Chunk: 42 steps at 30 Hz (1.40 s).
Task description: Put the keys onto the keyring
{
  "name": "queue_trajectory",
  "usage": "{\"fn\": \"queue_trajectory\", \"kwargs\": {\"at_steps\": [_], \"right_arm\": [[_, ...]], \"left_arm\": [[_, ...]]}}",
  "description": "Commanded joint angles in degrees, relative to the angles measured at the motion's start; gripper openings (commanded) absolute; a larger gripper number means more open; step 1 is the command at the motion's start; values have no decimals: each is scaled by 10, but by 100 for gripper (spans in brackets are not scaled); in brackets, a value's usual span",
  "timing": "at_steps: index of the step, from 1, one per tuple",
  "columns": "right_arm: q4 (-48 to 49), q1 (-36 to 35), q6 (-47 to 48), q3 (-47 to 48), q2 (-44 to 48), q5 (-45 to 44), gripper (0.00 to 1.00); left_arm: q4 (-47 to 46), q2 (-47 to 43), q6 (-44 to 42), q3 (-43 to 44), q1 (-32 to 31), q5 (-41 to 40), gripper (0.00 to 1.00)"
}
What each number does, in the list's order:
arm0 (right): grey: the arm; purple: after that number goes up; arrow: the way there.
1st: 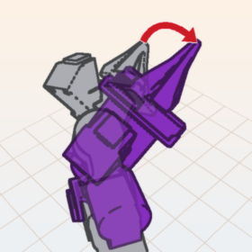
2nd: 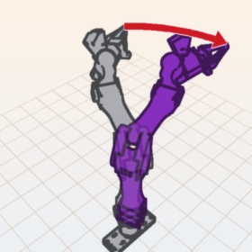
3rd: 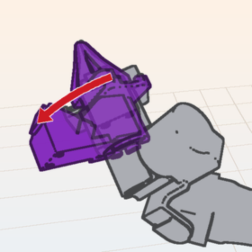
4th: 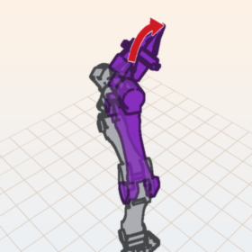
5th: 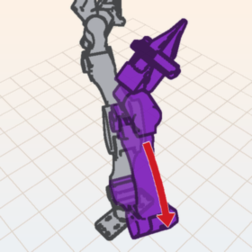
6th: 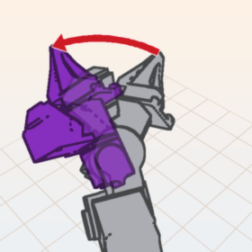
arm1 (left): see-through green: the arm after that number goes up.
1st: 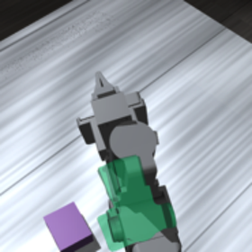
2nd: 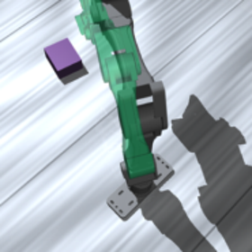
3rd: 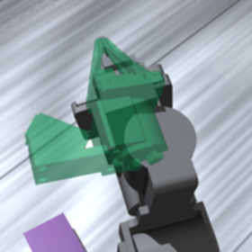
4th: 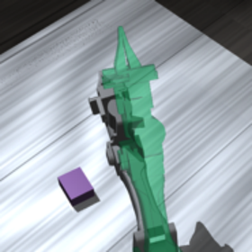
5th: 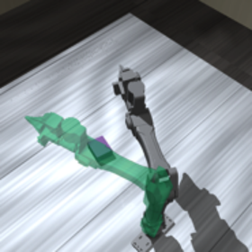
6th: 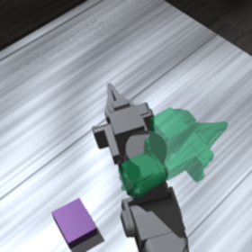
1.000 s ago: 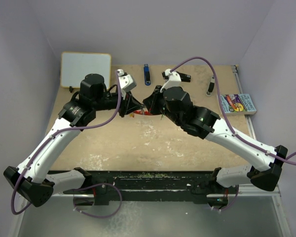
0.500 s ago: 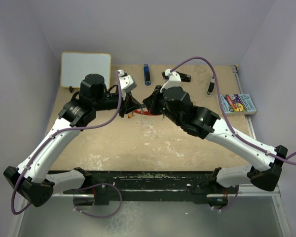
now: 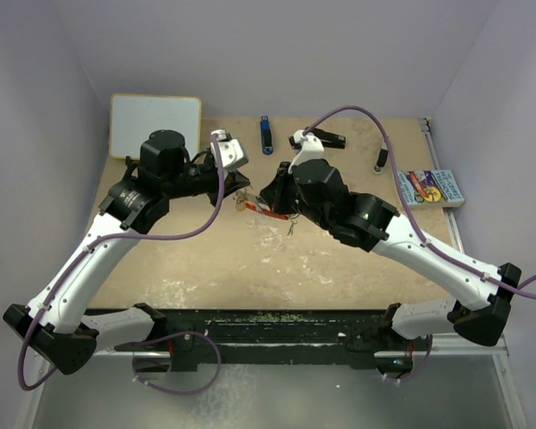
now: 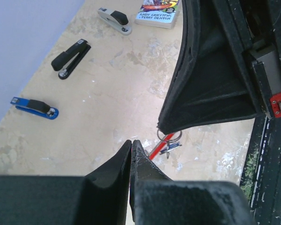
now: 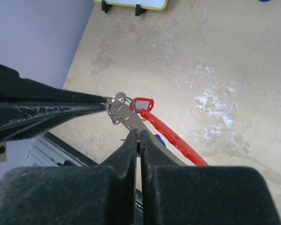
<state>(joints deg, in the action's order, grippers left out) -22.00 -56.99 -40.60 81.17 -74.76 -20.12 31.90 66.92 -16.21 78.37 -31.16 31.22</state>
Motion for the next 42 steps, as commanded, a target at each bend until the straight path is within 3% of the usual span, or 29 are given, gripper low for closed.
{"fn": "queue_trajectory", "kwargs": {"at_steps": [1, 6, 10, 14, 18, 23, 28, 38, 42], "right_arm": [[-4, -1, -7, 34, 20, 23, 0], [-9, 1, -14, 33, 28, 17, 0], [-12, 2, -18, 35, 27, 17, 0], [-11, 2, -23, 31, 29, 11, 0], [-7, 2, -26, 27, 30, 8, 0], [0, 2, -28, 28, 30, 16, 0], [1, 2, -29, 33, 30, 30, 0], [13, 2, -37, 34, 36, 66, 0], [13, 2, -39, 32, 43, 70, 0]], "left_arm": [[-16, -10, -39, 28, 0, -5, 3], [-13, -14, -42, 30, -1, 13, 4], [-3, -18, -32, 34, -1, 54, 19], [8, -22, -17, 22, -1, 120, 41], [24, -26, -21, 13, -1, 160, 53], [36, -19, -36, 4, -2, 155, 62], [32, -4, -49, -4, -5, 126, 79], [19, 3, -75, -23, -12, 96, 80], [25, -1, -90, -29, -13, 94, 72]]}}
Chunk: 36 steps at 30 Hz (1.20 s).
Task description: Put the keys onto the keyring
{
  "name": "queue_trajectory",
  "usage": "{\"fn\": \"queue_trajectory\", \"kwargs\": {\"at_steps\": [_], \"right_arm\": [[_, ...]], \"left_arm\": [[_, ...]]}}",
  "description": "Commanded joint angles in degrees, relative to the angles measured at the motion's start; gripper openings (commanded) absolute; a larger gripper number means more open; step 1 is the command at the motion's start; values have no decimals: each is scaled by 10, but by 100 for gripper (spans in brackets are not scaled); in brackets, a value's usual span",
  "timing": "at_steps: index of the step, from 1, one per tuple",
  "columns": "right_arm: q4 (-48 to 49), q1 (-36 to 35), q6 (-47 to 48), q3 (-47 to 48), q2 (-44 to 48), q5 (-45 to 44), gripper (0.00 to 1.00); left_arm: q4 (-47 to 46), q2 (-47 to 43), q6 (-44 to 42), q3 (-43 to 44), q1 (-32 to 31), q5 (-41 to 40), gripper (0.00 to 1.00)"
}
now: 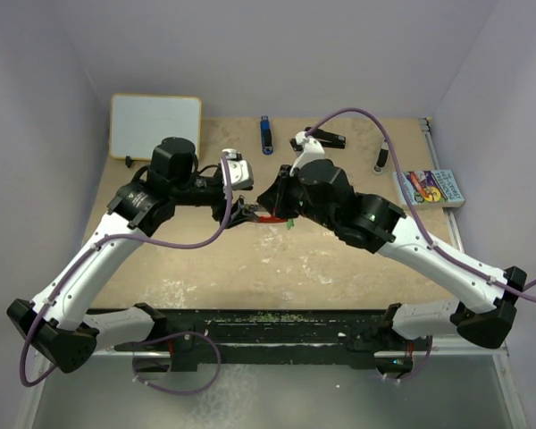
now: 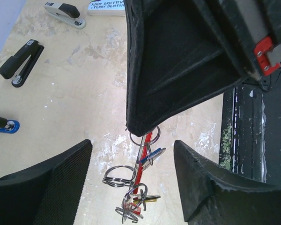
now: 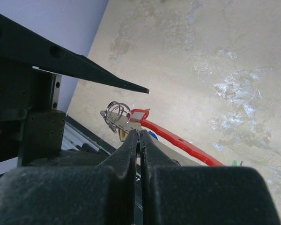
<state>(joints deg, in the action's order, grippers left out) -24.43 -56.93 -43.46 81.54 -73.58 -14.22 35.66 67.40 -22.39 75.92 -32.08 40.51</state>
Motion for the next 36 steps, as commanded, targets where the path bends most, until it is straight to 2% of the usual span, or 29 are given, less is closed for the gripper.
{"fn": "queue_trajectory", "kwargs": {"at_steps": [1, 18, 28, 36], "right_arm": [[38, 2, -11, 27, 34, 12, 0], [28, 1, -15, 18, 43, 35, 0], [-3, 8, -1, 13, 25, 64, 0], [-34, 25, 18, 27, 22, 95, 0]], "left_arm": [[-11, -8, -32, -6, -4, 2, 70], [-18, -22, -50, -18, -4, 5, 44], [-17, -38, -72, -22, -4, 12, 5], [2, -46, -122, -22, -4, 19, 4]]}}
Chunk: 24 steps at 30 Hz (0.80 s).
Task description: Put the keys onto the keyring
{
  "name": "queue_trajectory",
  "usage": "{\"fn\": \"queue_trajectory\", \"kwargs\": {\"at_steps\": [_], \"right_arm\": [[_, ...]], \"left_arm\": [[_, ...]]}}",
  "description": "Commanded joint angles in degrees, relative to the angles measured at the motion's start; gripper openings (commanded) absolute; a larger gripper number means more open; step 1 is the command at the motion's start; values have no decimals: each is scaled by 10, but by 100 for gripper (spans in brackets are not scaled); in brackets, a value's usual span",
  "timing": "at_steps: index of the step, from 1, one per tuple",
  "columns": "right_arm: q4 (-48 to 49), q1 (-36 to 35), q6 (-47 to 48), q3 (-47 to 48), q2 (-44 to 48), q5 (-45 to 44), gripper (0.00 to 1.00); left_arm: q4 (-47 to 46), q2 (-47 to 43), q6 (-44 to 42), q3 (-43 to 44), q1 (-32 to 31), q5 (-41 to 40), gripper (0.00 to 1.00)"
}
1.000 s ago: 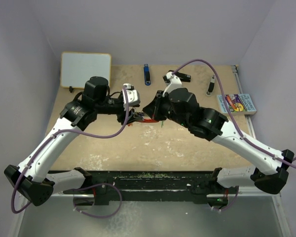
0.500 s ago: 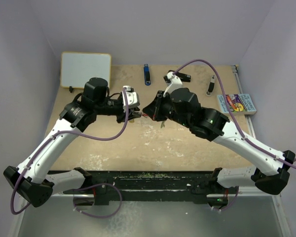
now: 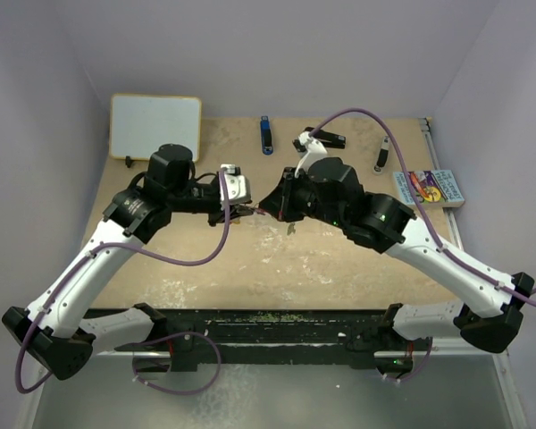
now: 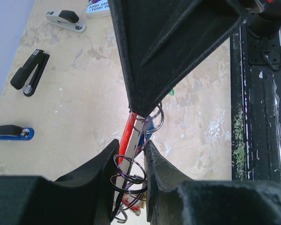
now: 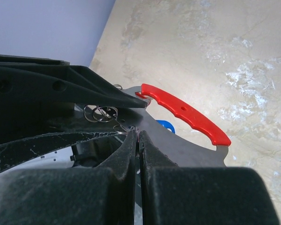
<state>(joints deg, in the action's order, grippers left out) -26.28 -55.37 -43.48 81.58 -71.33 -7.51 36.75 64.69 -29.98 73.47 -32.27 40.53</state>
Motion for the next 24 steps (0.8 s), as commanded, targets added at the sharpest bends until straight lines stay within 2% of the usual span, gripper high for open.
{"fn": "queue_trajectory", "kwargs": {"at_steps": [1, 10, 14, 21, 22, 24], "right_arm": [[-14, 15, 20, 26, 0, 39, 0], [32, 77, 64, -10, -1, 189, 0], [29, 83, 101, 8, -14, 212, 0], [21, 85, 120, 15, -24, 220, 0], [23, 85, 122, 13, -23, 221, 0], [28, 87, 123, 5, -19, 213, 0]], "left_arm": [[-5, -19, -57, 4, -2, 22, 4], [38, -29, -136, 20, -2, 73, 4], [58, -25, -154, 27, -3, 91, 4], [47, -25, -144, 21, -4, 72, 4], [45, -24, -142, 22, -4, 68, 8], [41, -25, -138, 23, -4, 53, 21]]}}
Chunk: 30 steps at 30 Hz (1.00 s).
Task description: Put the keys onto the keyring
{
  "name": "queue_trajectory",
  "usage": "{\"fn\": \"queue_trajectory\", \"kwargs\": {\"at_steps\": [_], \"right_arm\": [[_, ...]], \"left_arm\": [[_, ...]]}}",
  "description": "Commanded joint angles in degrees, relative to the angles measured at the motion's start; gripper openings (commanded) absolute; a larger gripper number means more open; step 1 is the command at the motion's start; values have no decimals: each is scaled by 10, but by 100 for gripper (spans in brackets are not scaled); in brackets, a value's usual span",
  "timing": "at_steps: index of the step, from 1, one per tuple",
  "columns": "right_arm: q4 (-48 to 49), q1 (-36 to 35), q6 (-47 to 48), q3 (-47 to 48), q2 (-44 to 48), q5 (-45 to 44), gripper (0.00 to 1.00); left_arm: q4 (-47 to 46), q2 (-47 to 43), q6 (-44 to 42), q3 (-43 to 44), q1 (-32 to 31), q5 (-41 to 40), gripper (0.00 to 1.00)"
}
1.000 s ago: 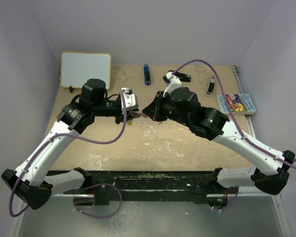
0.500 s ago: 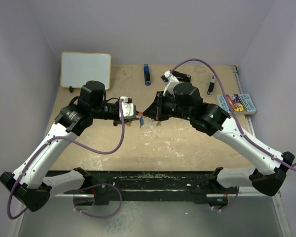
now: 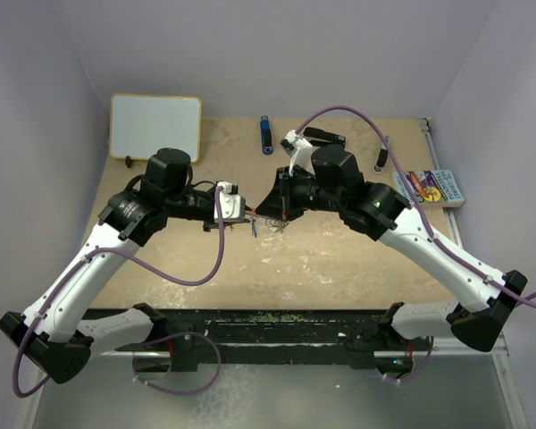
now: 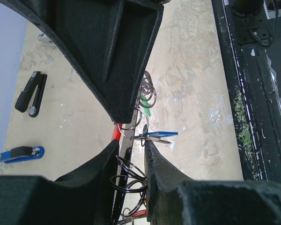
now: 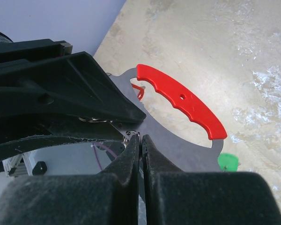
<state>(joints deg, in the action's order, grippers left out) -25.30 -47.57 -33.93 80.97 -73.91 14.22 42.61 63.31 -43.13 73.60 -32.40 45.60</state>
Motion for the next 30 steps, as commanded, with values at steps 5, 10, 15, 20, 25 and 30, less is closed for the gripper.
{"fn": "queue_trajectory", "kwargs": {"at_steps": [5, 10, 15, 20, 25, 30], "right_arm": [[33, 18, 12, -2, 24, -63, 0], [38, 18, -33, -4, 31, -123, 0], [37, 19, -84, -9, 31, -168, 0], [36, 19, -128, -13, 28, -192, 0], [33, 19, -152, -10, 29, -204, 0], [24, 19, -155, 6, 25, -229, 0]], "left_arm": [[-40, -15, 29, 33, -2, -55, 34], [-69, -30, 96, 36, -2, -94, 45], [-96, -52, 135, 27, -3, -57, 48], [-110, -47, 237, -5, -3, 21, 48], [-133, -18, 324, -52, -8, 42, 48], [-179, -7, 360, -90, -26, 0, 50]]}}
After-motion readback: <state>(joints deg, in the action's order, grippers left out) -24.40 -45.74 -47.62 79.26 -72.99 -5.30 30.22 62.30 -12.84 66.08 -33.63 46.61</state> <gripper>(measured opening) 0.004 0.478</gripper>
